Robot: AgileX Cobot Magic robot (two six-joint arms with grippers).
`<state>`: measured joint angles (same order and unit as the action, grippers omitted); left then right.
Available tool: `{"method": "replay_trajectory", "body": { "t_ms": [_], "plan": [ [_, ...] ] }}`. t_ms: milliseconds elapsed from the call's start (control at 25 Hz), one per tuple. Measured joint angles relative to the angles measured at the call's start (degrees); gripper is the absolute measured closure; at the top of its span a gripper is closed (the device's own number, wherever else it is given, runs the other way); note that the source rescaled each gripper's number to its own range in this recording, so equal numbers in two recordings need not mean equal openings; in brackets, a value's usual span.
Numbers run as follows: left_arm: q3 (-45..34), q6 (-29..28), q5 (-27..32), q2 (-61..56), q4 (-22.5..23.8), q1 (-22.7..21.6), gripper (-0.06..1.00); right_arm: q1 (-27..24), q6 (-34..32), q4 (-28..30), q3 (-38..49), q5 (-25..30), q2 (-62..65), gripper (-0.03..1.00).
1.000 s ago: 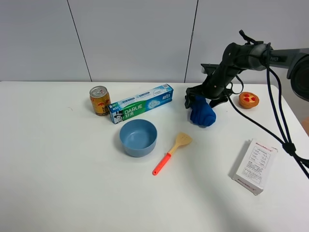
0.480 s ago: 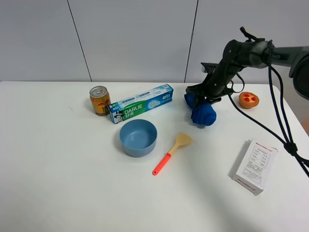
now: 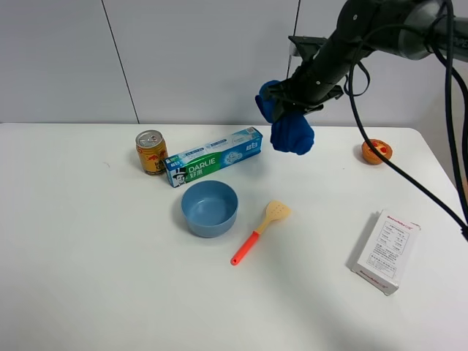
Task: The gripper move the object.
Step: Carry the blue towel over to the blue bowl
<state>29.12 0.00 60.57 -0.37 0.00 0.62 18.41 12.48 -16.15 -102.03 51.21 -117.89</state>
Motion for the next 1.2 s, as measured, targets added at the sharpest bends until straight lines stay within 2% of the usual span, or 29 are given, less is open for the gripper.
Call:
{"method": "replay_trajectory", "body": {
  "t_ms": [400, 800, 1200],
  "plan": [
    [0.0, 0.0, 0.0, 0.0, 0.0, 0.0, -0.06, 14.4, -0.2, -4.7, -17.9, 1.7, -8.5, 0.97],
    [0.0, 0.0, 0.0, 0.0, 0.0, 0.0, -0.06, 22.9, -0.8, -6.7, -18.5, 1.5, -14.8, 0.97],
    [0.0, 0.0, 0.0, 0.0, 0.0, 0.0, -0.06, 25.4, -2.1, -7.3, -18.5, 2.3, -14.8, 0.97]
  ]
}}
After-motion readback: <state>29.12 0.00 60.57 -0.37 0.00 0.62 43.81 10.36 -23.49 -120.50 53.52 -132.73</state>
